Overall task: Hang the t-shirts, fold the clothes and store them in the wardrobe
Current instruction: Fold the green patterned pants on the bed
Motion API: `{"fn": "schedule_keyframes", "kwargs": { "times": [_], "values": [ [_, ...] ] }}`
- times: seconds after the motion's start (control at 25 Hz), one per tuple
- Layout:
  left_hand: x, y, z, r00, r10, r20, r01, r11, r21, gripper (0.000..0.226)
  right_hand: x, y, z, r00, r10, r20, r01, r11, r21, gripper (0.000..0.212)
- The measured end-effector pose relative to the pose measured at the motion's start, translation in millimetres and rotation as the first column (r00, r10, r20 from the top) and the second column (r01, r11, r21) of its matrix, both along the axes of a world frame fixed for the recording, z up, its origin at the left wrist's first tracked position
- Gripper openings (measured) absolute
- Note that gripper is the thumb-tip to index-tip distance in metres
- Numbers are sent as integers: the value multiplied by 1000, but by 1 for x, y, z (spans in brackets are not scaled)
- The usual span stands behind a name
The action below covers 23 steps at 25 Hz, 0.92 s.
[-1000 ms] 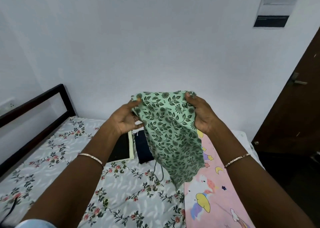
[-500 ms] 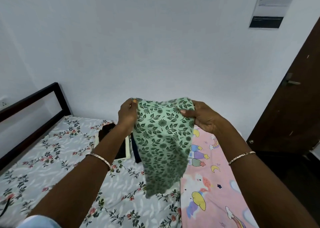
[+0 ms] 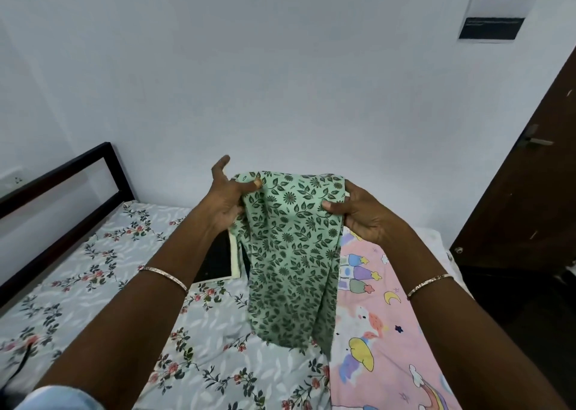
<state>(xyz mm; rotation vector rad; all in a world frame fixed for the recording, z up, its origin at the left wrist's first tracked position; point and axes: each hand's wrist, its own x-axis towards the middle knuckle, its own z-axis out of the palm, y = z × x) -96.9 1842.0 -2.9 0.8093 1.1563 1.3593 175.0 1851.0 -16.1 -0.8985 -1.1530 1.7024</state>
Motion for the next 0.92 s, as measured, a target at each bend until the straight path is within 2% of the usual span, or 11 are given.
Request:
{"fn": "schedule_keyframes", "kwargs": {
  "times": [0.08, 0.2, 0.28, 0.4, 0.48, 0.56, 0.6, 0.68, 0.76, 0.84, 0.92],
  "values": [
    [-2, 1, -9, 980, -74, -185, 85, 995, 52, 118, -3, 5, 3, 993, -121, 14, 121, 993, 14, 49],
    [-4, 1, -14, 922, -75, -380, 103, 993, 54, 105, 0, 15, 3, 959, -278, 59, 276, 960, 38, 61],
    [-3, 0, -12, 937, -28, -349, 40, 999, 26, 84, 6, 18, 0, 942, -327, 74, 323, 944, 64, 57],
    [5, -6, -7, 979, 20, -201, -20, 1000, 5, 55, 11, 15, -4, 944, -304, 124, 292, 951, 104, 34],
    [9, -8, -4, 994, 34, -101, -34, 999, 6, 43, 12, 13, -6, 943, -285, 171, 264, 955, 138, 19],
    [8, -7, -3, 998, -12, -64, 14, 1000, 27, 38, 15, 12, -6, 948, -287, 138, 266, 952, 151, 19],
    [7, -6, -3, 995, -40, -93, 45, 998, 53, 39, 17, 13, -5, 949, -297, 109, 279, 948, 153, 20],
    [4, -4, -5, 966, -35, -258, 70, 989, 129, 41, 20, 15, -3, 942, -323, 93, 305, 937, 170, 22],
    [6, -6, -6, 896, 71, -438, 32, 974, 223, 37, 21, 14, -1, 946, -318, 68, 301, 935, 186, 22],
    [11, -7, -8, 815, 206, -541, -39, 952, 303, 33, 22, 10, -1, 971, -235, 40, 220, 950, 223, 41],
    [15, -6, -11, 748, 285, -599, -77, 934, 348, 31, 24, 5, -4, 965, -211, 157, 158, 943, 294, 53]
  ]
}}
